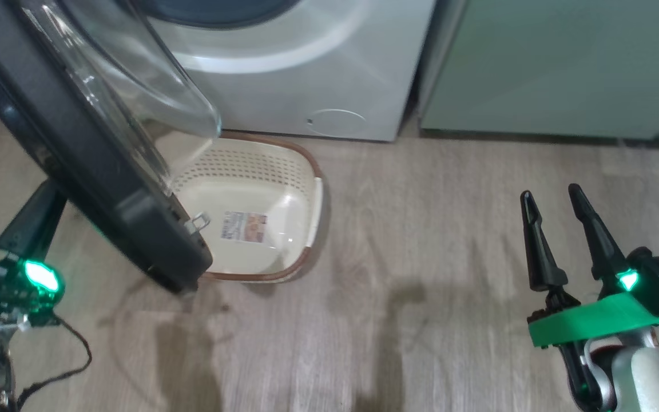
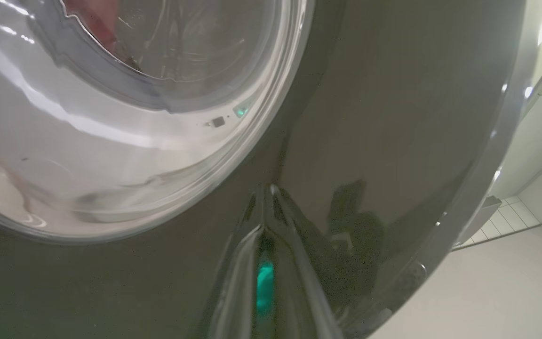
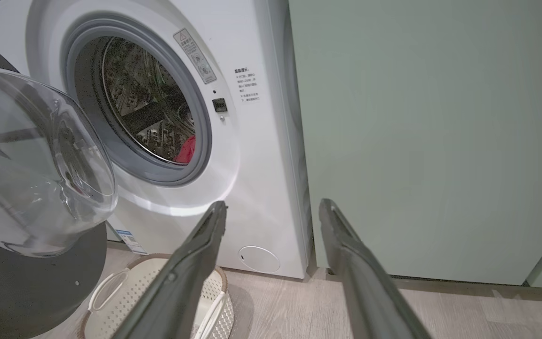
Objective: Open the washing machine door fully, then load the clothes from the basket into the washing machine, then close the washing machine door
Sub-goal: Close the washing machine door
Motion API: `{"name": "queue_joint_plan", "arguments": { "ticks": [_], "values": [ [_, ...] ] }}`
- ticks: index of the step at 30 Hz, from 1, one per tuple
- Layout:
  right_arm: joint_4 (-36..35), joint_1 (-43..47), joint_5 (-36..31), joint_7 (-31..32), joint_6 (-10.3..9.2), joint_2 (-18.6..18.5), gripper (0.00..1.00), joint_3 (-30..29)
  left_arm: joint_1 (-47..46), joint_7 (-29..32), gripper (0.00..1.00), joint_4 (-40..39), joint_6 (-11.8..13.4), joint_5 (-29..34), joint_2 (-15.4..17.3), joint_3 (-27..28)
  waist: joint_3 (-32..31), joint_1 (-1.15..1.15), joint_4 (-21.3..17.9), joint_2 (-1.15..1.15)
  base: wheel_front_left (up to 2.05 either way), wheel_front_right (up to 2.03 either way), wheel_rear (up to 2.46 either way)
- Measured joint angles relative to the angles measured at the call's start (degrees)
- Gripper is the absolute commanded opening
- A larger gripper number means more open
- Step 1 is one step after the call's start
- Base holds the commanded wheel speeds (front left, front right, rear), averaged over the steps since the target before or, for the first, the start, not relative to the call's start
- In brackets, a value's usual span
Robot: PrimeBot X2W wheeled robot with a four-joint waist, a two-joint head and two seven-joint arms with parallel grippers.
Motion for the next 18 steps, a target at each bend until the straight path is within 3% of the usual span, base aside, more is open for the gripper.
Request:
{"name": "queue_joint_plan", "arguments": {
  "ticks": [18],
  "values": [
    [2.85,-2.98,2.01,-3.49,0.0,-0.01,1.0,0.92,-12.27,0.59,0.0,4.36,0.31,0.11,0.29,-2.78,4.88,0.0,-10.15,0.0,0.0,0.0,0.0]
  ]
}}
